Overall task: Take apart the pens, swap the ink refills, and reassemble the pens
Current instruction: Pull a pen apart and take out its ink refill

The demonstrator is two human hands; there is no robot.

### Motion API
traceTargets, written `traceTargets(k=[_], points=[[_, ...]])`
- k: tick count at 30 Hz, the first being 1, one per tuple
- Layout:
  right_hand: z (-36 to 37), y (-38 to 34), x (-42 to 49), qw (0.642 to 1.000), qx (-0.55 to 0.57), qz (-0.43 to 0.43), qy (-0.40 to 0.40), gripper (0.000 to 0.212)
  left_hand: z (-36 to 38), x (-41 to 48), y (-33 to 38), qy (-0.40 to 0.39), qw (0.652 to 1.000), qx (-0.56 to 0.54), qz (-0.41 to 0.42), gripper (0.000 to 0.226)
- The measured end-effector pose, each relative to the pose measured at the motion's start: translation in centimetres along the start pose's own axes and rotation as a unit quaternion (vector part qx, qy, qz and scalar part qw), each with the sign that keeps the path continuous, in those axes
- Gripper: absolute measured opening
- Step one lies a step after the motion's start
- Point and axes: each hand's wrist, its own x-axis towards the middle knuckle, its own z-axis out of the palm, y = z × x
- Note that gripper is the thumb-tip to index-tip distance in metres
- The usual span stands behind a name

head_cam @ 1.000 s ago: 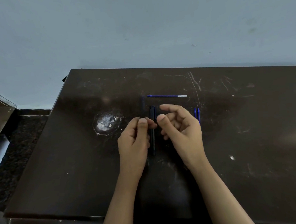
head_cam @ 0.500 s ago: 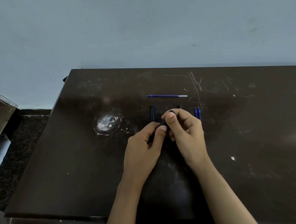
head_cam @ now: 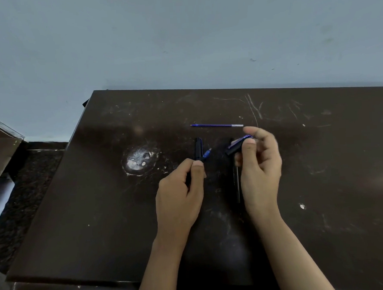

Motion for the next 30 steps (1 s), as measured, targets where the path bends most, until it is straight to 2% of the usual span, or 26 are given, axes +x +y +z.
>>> traceTargets(k=[2, 4, 8, 11, 14, 19, 21, 23, 26, 30], points=[[-0.4, -0.1, 0.1, 0.995, -0.092, -0.034, -0.005, 0.015, -0.1, 0.1, 0.0, 0.03, 0.999, -0.025, -0.028, 0.031], [-0.7, 0.3, 0.1, 0.977, -0.194, -0.064, -0.064, 0.009, 0.0, 0.2, 0.2, 0.046, 0.997, -0.044, -0.052, 0.03], [-1.1, 1.3, 0.0, 0.898, -0.393, -0.085, -0.18, 0.016, 0.1, 0.2, 0.4, 0.049, 0.996, -0.048, -0.064, 0.025], [-0.9, 1.3, -0.3, 0.86, -0.449, -0.101, -0.221, 0.021, 0.1, 0.3, 0.2, 0.047, 0.998, -0.021, -0.042, 0.02], [-0.7, 1.5, -0.3, 0.847, -0.471, -0.098, -0.225, 0.024, 0.0, 0.2, -0.2, 0.038, 0.998, -0.009, -0.039, 0.022], [-0.8, 2.0, -0.3, 0.85, -0.481, -0.091, -0.193, 0.023, 0.1, 0.2, 0.2, 0.021, 0.997, -0.024, -0.075, 0.024], [-0.8, 2.2, -0.2, 0.866, -0.457, -0.102, -0.175, 0.023, 0.2, 0.3, 0.1, 0.012, 0.997, -0.015, -0.071, 0.023], [-0.7, 1.8, -0.1, 0.911, -0.379, -0.084, -0.139, 0.02, 0.2, 0.3, -0.1, 0.003, 0.999, 0.0, -0.051, 0.02], [-0.3, 0.8, -0.1, 0.969, -0.217, 0.028, -0.111, 0.012, 0.2, 0.2, -0.4, -0.029, 0.999, 0.02, -0.015, 0.013], [0.0, 0.4, -0.1, 0.987, -0.073, 0.114, -0.089, 0.013, 0.2, 0.1, -0.2, -0.063, 0.998, 0.016, 0.017, 0.007]])
